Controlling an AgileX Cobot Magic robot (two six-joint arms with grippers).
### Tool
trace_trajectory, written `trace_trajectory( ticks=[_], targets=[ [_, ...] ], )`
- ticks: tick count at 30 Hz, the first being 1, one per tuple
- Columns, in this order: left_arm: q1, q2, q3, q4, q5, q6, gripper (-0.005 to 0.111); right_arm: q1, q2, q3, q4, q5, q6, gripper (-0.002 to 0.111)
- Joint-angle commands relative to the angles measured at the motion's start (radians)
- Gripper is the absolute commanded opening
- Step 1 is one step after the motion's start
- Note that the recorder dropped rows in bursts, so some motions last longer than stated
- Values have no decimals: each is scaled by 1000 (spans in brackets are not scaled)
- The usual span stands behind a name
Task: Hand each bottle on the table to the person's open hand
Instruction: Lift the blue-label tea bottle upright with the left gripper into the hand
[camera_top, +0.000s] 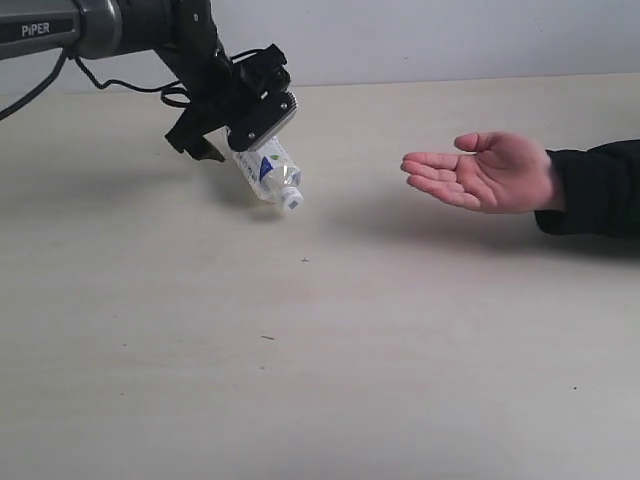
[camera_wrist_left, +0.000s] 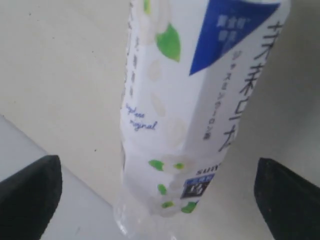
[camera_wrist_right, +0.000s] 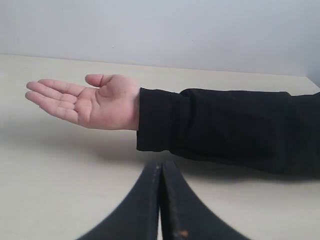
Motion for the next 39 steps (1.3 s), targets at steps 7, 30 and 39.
trace_trajectory(
  ticks=[7, 30, 39],
  targets=[
    [-26, 54, 2, -1, -82, 0, 101, -3, -5, 5, -3, -3, -6, 0],
    [-59, -51, 2, -1, -75, -207, 1, -3, -5, 5, -3, -3, -6, 0],
    [-80, -146, 2, -1, 186, -418, 0, -3, -5, 5, -3, -3, -6, 0]
  ],
)
